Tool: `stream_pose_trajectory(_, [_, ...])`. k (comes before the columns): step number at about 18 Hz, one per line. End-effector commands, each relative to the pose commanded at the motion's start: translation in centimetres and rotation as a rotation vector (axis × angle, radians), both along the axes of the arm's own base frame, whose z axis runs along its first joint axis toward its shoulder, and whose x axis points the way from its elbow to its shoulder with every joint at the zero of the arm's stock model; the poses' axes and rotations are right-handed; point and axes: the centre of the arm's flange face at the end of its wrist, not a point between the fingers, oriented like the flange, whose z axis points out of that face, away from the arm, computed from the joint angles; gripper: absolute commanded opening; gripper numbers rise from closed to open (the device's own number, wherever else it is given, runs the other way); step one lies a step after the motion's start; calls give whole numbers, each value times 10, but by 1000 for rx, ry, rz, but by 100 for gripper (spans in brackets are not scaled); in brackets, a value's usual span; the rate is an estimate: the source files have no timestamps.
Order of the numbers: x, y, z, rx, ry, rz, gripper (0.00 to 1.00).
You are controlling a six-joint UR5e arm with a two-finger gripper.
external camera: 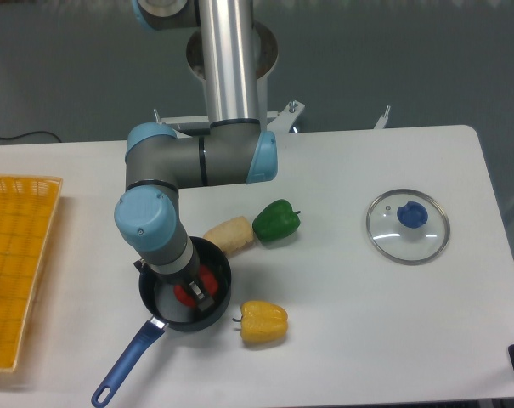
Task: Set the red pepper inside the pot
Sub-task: 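Lower the red pepper into the saucepan and open the gripper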
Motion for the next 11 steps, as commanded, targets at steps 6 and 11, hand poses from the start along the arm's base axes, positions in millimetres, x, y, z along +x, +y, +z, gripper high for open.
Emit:
stream_pose_trajectory(6, [3, 2, -7, -8, -4, -5, 66])
stream_pose_trajectory(11, [5, 1, -10, -14, -9, -6, 66])
